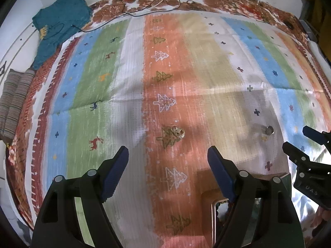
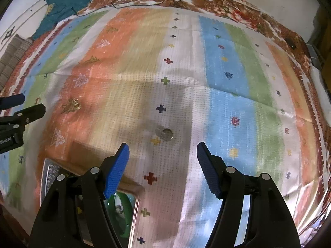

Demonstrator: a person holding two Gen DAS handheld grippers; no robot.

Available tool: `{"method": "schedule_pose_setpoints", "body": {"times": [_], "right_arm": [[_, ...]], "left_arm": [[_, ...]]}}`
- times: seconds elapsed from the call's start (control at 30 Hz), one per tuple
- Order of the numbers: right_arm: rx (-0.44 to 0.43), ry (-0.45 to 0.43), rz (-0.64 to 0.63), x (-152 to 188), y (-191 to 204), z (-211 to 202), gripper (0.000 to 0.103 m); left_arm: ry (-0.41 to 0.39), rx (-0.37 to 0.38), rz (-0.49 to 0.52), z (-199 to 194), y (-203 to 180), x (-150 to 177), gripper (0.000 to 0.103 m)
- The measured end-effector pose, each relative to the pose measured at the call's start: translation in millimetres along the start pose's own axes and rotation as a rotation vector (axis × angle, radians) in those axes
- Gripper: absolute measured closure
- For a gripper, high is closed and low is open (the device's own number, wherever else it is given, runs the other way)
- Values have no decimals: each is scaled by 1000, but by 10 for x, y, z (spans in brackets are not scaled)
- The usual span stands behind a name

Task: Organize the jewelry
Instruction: 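Move the left tool to the small gold charm while the right tool approaches the silver ring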

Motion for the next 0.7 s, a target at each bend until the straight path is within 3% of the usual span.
{"method": "schedule_pose_setpoints", "body": {"times": [0.7], "right_arm": [[4, 97, -6, -110, -25, 418, 35]], "left_arm": [[91, -23, 58, 483, -134, -139, 29]]}}
Point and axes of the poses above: each gripper's, at about its wrist camera, not at the fingertips, and z roughly the way its jaws point, y to its left, x to its underside, the point moved 2 cm from there along z, roughly the way its jaws point, and after that the axes turned 11 degrees about -z, right-handed, at the moved point
